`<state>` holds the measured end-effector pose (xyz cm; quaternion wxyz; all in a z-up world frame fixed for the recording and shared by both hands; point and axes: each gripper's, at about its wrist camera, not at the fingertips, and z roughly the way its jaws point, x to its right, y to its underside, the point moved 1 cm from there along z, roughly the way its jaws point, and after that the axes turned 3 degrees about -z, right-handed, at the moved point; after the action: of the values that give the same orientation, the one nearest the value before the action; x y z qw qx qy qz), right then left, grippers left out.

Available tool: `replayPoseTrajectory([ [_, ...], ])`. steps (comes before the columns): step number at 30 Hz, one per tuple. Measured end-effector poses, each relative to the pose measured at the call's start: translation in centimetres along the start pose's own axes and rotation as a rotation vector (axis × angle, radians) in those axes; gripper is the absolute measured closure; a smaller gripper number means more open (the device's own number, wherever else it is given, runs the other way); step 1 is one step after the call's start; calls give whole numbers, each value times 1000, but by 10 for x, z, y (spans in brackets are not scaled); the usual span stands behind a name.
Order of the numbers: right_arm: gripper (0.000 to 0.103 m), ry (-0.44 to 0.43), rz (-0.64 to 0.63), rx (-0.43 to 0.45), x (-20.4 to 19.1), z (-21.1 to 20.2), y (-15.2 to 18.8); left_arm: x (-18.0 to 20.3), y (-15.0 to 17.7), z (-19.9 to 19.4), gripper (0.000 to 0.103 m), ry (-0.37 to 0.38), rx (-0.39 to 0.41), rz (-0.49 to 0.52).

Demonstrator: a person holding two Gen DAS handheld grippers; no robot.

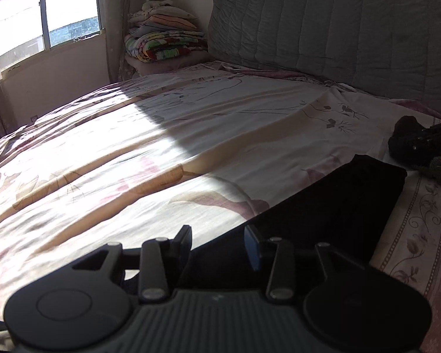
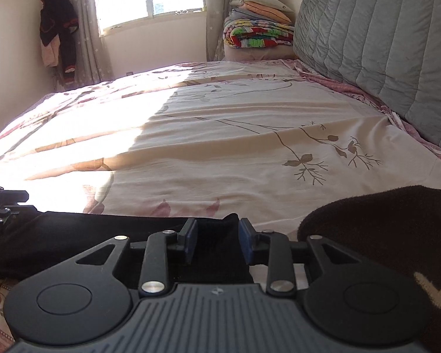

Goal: Fold clothes

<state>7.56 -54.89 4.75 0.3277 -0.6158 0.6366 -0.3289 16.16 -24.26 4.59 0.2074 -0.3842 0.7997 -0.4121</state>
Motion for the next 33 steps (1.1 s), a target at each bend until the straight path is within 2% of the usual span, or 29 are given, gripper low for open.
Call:
replayPoseTrajectory([
  [2, 66, -31, -117, -11, -12, -9, 11, 12, 5, -9, 63, 63, 2, 7],
  [8, 66, 12, -447, -63, -39, -3, 26, 59, 29, -4, 63, 203, -42, 133],
  [11, 65, 27, -588, -96, -48, 4, 30, 73, 37, 9, 63, 214, -68, 166],
  [15, 66, 43, -692, -108, -52, 9, 36, 82, 40, 19, 63, 195, -40, 176],
  [16, 68, 40, -693, -109, -51, 10, 35, 83, 39, 20, 71, 195, -38, 167],
  [17, 75, 27, -676, -112, -49, 11, 34, 83, 37, 20, 91, 195, -38, 157],
  [18, 82, 2, -622, -110, -44, 9, 29, 84, 36, 20, 99, 196, -38, 147],
  [20, 88, -45, -513, -105, -34, 6, 21, 86, 32, 20, 100, 197, -37, 129],
  [22, 89, -21, -396, -71, -20, 2, 11, 87, 29, 18, 100, 206, -26, 119],
  [28, 91, 199, 27, 1, 41, -5, -3, 88, 35, 22, 98, 228, -55, 128],
  [30, 91, 231, 193, -3, 64, -5, 0, 88, 37, 20, 93, 248, -51, 126],
  [32, 91, 223, 297, -8, 76, -5, 7, 88, 37, 17, 74, 279, -59, 120],
  [33, 91, 213, 321, -7, 78, -4, 10, 90, 37, 16, 70, 292, -64, 123],
])
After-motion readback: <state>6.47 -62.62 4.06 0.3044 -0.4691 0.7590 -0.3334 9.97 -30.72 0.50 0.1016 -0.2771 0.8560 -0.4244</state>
